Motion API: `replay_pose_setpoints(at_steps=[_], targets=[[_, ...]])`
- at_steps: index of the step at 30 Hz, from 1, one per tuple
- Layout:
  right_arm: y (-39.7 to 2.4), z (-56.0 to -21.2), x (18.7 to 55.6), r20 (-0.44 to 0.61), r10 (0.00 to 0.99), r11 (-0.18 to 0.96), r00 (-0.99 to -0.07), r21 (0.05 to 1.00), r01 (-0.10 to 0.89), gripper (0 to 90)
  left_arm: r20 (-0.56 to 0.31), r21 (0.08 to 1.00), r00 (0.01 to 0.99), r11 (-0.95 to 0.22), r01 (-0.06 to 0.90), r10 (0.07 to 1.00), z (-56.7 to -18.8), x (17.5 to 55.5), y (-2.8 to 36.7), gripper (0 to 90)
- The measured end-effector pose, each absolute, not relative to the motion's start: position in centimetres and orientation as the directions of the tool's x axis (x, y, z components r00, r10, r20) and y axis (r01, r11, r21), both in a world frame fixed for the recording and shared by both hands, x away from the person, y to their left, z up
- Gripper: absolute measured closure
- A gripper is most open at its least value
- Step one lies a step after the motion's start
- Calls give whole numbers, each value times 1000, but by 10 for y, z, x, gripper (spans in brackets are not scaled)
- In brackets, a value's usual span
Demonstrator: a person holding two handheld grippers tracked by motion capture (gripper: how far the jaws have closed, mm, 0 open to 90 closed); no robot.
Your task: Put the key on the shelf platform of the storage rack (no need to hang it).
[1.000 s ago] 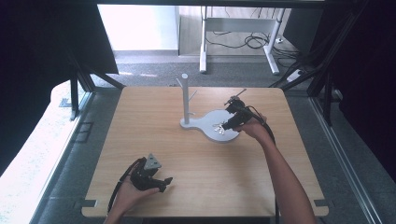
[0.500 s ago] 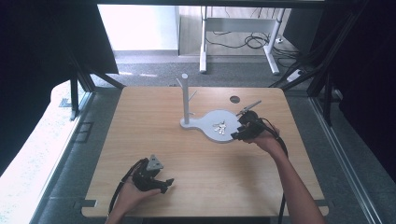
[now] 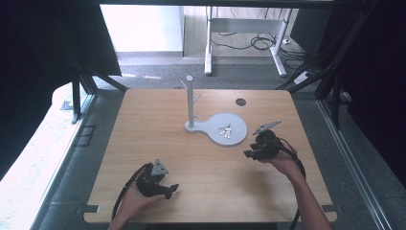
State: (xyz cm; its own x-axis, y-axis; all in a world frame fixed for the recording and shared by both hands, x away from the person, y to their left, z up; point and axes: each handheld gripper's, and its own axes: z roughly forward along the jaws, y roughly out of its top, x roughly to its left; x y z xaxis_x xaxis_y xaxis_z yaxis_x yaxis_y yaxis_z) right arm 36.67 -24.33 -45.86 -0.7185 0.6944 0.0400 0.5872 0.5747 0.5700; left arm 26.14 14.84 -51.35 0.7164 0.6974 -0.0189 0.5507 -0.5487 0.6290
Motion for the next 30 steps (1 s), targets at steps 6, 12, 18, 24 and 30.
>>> replay_pose_setpoints(at_steps=[6,12,18,24,30], targets=[[-264,-475,340,53,718,538,-694,591,601,544,-17,628,717,-550,550,697,-514,261,147,227],[-276,-490,323,73,728,512,-682,603,611,541,-14,625,719,-555,548,695,-514,260,145,227],[-276,-500,313,84,721,497,-687,628,599,538,-15,627,714,-549,552,700,-514,261,146,227],[-273,-509,312,96,726,477,-681,643,599,545,-14,626,715,-551,551,699,-514,261,146,227],[-272,-504,309,79,724,476,-686,662,579,537,-14,627,714,-550,552,700,-513,261,148,227]])
